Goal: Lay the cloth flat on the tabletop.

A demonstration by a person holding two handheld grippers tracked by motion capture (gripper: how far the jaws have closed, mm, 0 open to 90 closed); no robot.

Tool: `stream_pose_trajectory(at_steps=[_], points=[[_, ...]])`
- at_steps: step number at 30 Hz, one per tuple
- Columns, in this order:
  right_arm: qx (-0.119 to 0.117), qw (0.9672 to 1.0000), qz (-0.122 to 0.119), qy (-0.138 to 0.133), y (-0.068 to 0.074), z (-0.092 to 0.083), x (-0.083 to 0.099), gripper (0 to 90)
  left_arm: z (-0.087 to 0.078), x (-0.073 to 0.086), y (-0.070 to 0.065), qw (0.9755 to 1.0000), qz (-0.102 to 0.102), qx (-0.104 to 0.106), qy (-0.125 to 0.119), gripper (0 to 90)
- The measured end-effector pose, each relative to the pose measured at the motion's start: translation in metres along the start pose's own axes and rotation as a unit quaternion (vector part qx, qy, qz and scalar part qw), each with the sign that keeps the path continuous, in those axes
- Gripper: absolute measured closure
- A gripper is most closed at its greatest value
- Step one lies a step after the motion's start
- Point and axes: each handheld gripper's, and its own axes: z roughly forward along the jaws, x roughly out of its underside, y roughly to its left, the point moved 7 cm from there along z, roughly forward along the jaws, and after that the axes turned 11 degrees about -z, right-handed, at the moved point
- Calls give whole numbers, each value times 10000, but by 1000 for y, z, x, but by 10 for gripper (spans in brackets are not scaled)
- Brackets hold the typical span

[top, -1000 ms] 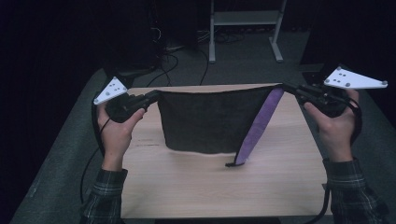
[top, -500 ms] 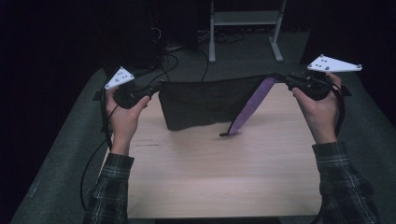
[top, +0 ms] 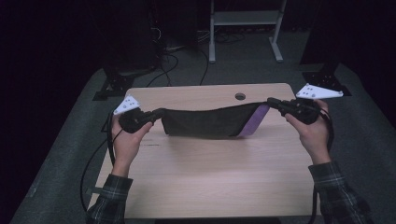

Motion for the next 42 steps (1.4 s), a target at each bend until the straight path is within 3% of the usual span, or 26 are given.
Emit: stream_pose_trajectory(at_steps=[3, 5, 6, 10, 11, 16, 17, 18, 20, 21, 27, 28, 29, 31, 32, 33, 36, 37, 38, 39, 40, 41, 42], points=[[-197, 9998, -29, 94, 16, -3, 16, 883, -10, 27, -4, 9998, -34, 28, 199, 861], [-270, 9995, -25, 136, 22, -4, 21, 883, -12, 34, -5, 9996, -33, 21, 293, 861], [-450, 9987, 1, 231, 37, -7, 34, 883, -18, 47, -7, 9990, -37, 7, 444, 860], [-633, 9975, 22, 323, 53, -11, 49, 883, -27, 66, -10, 9982, -71, -6, 589, 859], [-771, 9961, 51, 428, 64, -13, 61, 883, -31, 74, -11, 9979, -94, -13, 648, 858], [-1069, 9917, 150, 693, 85, -16, 86, 882, -40, 115, -13, 9944, -286, -19, 1018, 855], [-1119, 9909, 185, 729, 88, -16, 91, 881, -40, 115, -13, 9944, -286, -19, 1018, 853], [-1176, 9896, 223, 795, 92, -16, 96, 881, -42, 129, -13, 9924, -365, -14, 1178, 851], [-1241, 9881, 240, 879, 96, -15, 102, 881, -42, 136, -14, 9915, -404, -20, 1238, 851], [-1370, 9849, 253, 1030, 105, -13, 114, 880, -43, 148, -15, 9890, -438, 1, 1411, 844], [-1599, 9766, 192, 1427, 122, -14, 138, 879, -52, 174, -19, 9820, -514, -31, 1816, 840], [-1599, 9766, 192, 1427, 122, -14, 138, 879, -52, 174, -19, 9820, -514, -31, 1816, 841], [-1671, 9735, 182, 1553, 127, -18, 146, 877, -54, 180, -21, 9800, -522, -18, 1921, 838], [-1766, 9712, 213, 1585, 129, -21, 150, 856, -57, 191, -26, 9756, -558, 68, 2121, 814], [-1766, 9712, 213, 1585, 129, -21, 150, 856, -57, 191, -26, 9756, -558, 68, 2121, 762], [-1852, 9730, 269, 1351, 128, -26, 146, 734, -60, 189, -28, 9779, -567, 115, 2010, 694], [-1750, 9790, 356, 982, 118, -30, 134, 665, -61, 175, -28, 9831, -549, 114, 1741, 609], [-1750, 9790, 356, 982, 118, -30, 134, 665, -61, 175, -28, 9831, -549, 114, 1741, 605], [-1513, 9826, 429, 984, 107, -27, 130, 644, -57, 169, -26, 9843, -466, 100, 1699, 599], [-1403, 9837, 422, 1038, 102, -23, 131, 639, -57, 169, -26, 9843, -466, 100, 1699, 591], [-1403, 9837, 422, 1038, 102, -23, 131, 639, -53, 166, -26, 9849, -418, 70, 1676, 591], [-1189, 9838, 531, 1230, 92, -9, 138, 617, -43, 164, -24, 9846, -306, 33, 1722, 584], [-1189, 9838, 531, 1230, 92, -9, 138, 617, -43, 164, -24, 9846, -306, 33, 1722, 576]])
